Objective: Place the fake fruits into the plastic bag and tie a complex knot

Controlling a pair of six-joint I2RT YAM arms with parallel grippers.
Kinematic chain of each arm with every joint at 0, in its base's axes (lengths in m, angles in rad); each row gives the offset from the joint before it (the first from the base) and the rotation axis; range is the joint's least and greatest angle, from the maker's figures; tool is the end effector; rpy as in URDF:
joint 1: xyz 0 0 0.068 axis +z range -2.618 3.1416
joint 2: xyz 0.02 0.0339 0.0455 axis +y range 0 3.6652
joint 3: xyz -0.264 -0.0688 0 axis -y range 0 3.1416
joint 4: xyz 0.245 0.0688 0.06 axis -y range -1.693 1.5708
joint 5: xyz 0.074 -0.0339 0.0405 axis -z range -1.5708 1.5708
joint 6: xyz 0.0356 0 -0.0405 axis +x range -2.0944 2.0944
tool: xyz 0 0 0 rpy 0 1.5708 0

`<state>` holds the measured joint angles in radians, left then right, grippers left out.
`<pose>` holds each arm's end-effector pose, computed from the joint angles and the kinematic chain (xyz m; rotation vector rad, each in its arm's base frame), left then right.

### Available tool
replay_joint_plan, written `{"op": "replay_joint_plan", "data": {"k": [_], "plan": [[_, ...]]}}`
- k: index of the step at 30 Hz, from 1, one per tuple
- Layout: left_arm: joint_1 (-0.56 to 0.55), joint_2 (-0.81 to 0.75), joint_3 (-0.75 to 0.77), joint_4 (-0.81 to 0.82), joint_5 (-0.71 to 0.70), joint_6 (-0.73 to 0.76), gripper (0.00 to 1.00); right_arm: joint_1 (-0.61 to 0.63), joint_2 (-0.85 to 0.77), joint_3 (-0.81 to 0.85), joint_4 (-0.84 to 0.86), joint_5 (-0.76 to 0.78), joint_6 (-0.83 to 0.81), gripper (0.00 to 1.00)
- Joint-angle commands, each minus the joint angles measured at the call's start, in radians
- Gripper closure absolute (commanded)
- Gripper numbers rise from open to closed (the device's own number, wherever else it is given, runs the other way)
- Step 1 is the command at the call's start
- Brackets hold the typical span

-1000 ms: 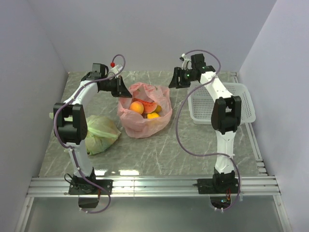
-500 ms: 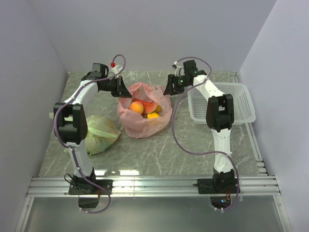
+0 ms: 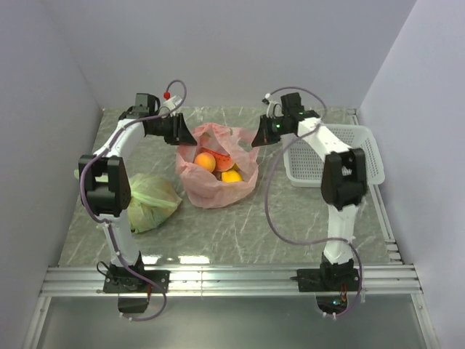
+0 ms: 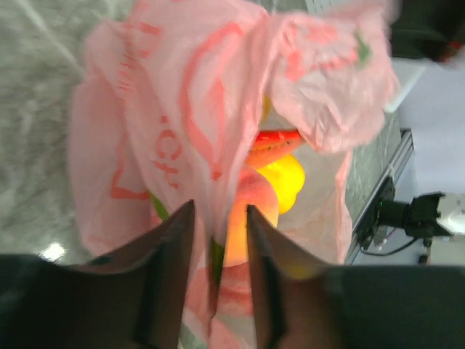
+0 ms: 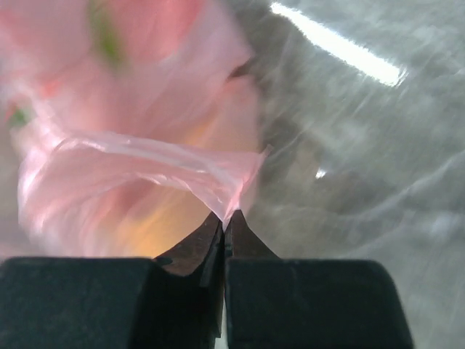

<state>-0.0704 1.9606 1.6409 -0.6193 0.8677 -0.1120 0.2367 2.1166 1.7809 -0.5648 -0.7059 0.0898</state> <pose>0.4261 -0.0573 0.2594 0.3076 2.3620 -1.1567 0.4524 0.1329 0.2359 -0.4854 2.3817 1.0128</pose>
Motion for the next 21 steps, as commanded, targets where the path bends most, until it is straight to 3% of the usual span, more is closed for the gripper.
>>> {"op": "replay_joint_plan", "data": {"k": [1,5,6,7,8,13,18,21], "plan": [[0.058,-0.069,0.068,-0.014,0.01,0.024,0.58,-0.004,-0.308,-0.115,0.097,-0.017,0.03,1.0],[0.11,-0.123,0.114,-0.112,0.03,0.096,0.45,0.018,-0.464,-0.231,0.097,0.032,0.074,1.0],[0.118,-0.152,0.135,-0.14,0.039,0.168,0.34,0.029,-0.496,-0.247,0.077,0.048,0.08,1.0],[0.121,-0.17,0.14,-0.16,0.039,0.19,0.33,0.03,-0.51,-0.258,0.071,0.06,0.085,1.0],[0.129,-0.192,0.142,-0.189,0.042,0.219,0.23,0.032,-0.526,-0.267,0.065,0.072,0.093,1.0],[0.142,-0.379,0.039,-0.388,0.036,0.478,0.2,0.041,-0.589,-0.307,0.036,0.141,0.107,1.0],[0.142,-0.581,-0.204,-0.412,-0.024,0.613,0.18,0.047,-0.635,-0.351,0.028,0.177,0.056,1.0],[0.142,-0.669,-0.292,-0.427,0.01,0.711,0.14,0.052,-0.641,-0.37,0.026,0.172,0.038,1.0]]}}
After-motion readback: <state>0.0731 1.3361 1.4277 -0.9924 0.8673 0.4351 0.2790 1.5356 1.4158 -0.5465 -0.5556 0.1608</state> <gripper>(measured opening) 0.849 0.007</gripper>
